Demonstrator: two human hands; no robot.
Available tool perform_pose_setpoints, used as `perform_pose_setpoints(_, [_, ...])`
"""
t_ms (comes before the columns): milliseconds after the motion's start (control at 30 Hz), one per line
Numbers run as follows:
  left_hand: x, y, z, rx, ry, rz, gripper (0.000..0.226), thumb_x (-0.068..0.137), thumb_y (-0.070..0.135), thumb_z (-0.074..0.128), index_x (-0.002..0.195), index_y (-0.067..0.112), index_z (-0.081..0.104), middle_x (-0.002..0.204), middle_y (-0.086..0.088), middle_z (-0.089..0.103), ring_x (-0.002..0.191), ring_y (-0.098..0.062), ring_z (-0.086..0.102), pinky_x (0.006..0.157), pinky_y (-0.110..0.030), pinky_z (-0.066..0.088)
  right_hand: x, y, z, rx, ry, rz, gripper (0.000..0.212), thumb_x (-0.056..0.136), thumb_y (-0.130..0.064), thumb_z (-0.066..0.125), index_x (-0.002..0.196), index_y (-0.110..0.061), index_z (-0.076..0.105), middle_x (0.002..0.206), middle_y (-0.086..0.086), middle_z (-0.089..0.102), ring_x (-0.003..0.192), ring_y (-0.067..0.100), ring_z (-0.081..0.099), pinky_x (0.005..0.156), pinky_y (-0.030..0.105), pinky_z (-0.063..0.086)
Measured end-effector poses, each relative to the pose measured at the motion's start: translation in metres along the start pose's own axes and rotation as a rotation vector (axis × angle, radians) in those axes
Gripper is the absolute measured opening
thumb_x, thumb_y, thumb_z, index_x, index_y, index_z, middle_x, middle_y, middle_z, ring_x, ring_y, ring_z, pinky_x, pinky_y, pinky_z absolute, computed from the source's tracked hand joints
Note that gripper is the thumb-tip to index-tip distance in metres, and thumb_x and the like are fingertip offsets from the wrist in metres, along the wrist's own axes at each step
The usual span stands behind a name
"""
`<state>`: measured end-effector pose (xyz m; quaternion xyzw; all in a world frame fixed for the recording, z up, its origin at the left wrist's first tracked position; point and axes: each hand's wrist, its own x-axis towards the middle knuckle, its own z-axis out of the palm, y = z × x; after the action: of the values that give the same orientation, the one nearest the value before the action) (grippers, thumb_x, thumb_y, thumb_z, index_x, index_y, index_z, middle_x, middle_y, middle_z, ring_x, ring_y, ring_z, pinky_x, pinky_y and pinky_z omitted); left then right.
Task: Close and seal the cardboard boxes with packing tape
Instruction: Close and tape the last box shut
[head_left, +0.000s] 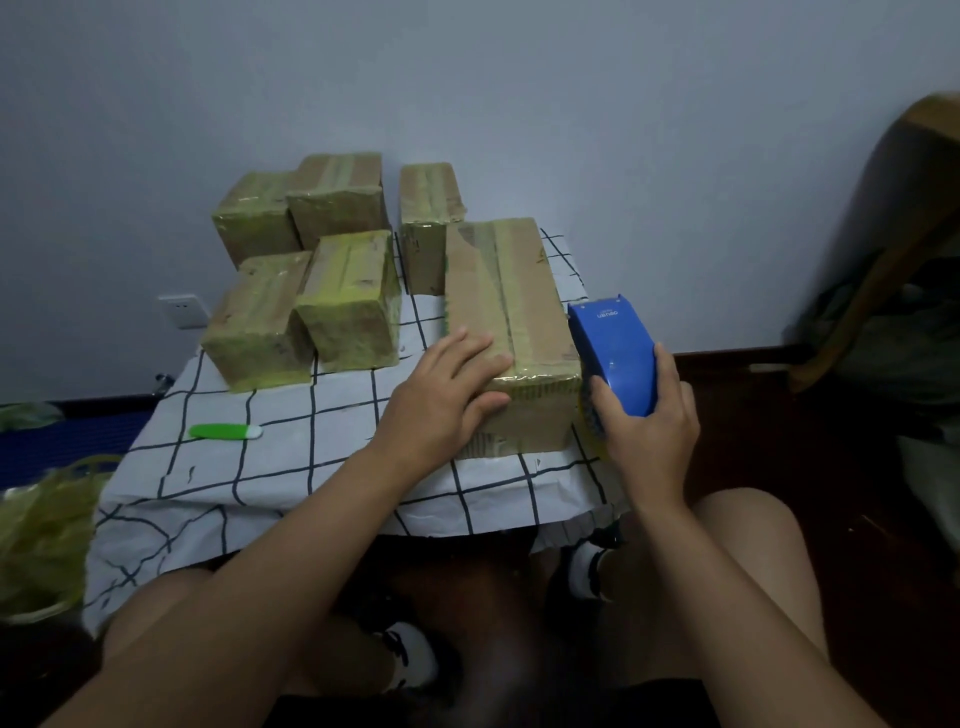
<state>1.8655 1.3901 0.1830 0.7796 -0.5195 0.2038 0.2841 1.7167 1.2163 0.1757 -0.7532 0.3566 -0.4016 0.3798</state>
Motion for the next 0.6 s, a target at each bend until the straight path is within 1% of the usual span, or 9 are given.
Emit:
perform_pose_setpoints(67, [-0.003,-0.002,-0.011,0.018,-0.132,-0.006,0.058,0.088,0.052,0.059,0.139,0.028,0.047,0.149,-0.001,0.044,0.143,-0.025,0.032,0.108,-0.044,0.039,0.0,-0.003,-0.001,0.001,-0.005,0.008,0.074,0.085,-0.033,0.076,0.15,-0.02,0.042,0.108,0.002,0.045,0.092,0.014,0.045,0.081,0.027,0.036])
perform_pose_setpoints(133, [-0.004,-0.002,-0.021,-0.03,-0.207,-0.115,0.071,0.084,0.06,0.062,0.145,0.031,0.04,0.155,0.003,0.035,0.146,-0.016,0.025,0.11,-0.04,0.035,0.0,-0.003,-0.001,0.002,-0.011,0.004,0.074,0.085,-0.033,0.076,0.149,-0.021,0.042,0.108,0.002,0.045,0.092,0.015,0.046,0.08,0.028,0.037])
perform_pose_setpoints(200, [-0.001,0.0,-0.026,-0.228,-0.17,-0.299,0.068,0.085,0.065,0.056,0.143,0.031,0.045,0.154,0.004,0.038,0.142,-0.012,0.032,0.111,-0.035,0.036,0.001,-0.003,-0.002,-0.001,-0.012,0.001,0.074,0.085,-0.034,0.076,0.149,-0.021,0.042,0.107,0.002,0.045,0.091,0.016,0.047,0.079,0.029,0.038])
perform_pose_setpoints(233, [0.001,0.001,-0.026,-0.325,-0.119,-0.334,0.062,0.086,0.064,0.052,0.137,0.028,0.053,0.15,0.004,0.044,0.14,-0.009,0.037,0.111,-0.035,0.037,0.0,-0.003,-0.002,0.0,-0.013,0.002,0.074,0.085,-0.034,0.076,0.149,-0.021,0.042,0.107,0.002,0.045,0.091,0.016,0.047,0.079,0.029,0.038])
perform_pose_setpoints(300, [0.004,0.001,-0.021,-0.393,-0.026,-0.301,0.055,0.09,0.057,0.048,0.126,0.019,0.065,0.143,0.005,0.052,0.138,-0.007,0.039,0.113,-0.036,0.036,-0.001,-0.003,-0.002,0.003,-0.01,-0.003,0.074,0.085,-0.034,0.075,0.149,-0.021,0.042,0.108,0.001,0.045,0.092,0.015,0.047,0.079,0.029,0.037])
perform_pose_setpoints(367, [0.0,-0.002,-0.013,-0.354,-0.018,-0.26,0.052,0.091,0.05,0.053,0.126,0.015,0.065,0.145,0.002,0.05,0.14,-0.009,0.036,0.114,-0.029,0.033,0.0,-0.002,-0.001,0.0,-0.009,0.0,0.074,0.085,-0.034,0.075,0.15,-0.021,0.042,0.108,0.001,0.044,0.093,0.014,0.046,0.08,0.028,0.037])
perform_pose_setpoints(433, [-0.008,-0.004,-0.007,-0.268,-0.063,-0.206,0.054,0.091,0.046,0.057,0.135,0.014,0.056,0.153,-0.002,0.038,0.146,-0.014,0.024,0.114,-0.026,0.025,0.0,-0.002,0.0,-0.006,-0.012,0.003,0.074,0.085,-0.034,0.075,0.15,-0.021,0.041,0.109,0.001,0.044,0.094,0.015,0.046,0.08,0.029,0.037])
perform_pose_setpoints(500, [-0.014,-0.005,-0.006,-0.238,-0.126,-0.169,0.06,0.092,0.043,0.06,0.143,0.017,0.045,0.158,-0.001,0.028,0.15,-0.016,0.013,0.114,-0.029,0.02,0.0,-0.003,0.0,-0.006,-0.018,-0.003,0.074,0.085,-0.035,0.075,0.15,-0.021,0.041,0.11,0.002,0.045,0.094,0.015,0.046,0.081,0.03,0.039])
perform_pose_setpoints(600, [-0.01,-0.003,-0.017,-0.356,-0.181,-0.294,0.067,0.09,0.052,0.058,0.147,0.023,0.038,0.157,0.014,0.023,0.148,0.0,0.009,0.117,-0.03,0.02,0.0,-0.004,0.0,-0.003,-0.023,0.0,0.075,0.086,-0.034,0.075,0.151,-0.02,0.04,0.11,0.001,0.044,0.095,0.014,0.046,0.081,0.029,0.038])
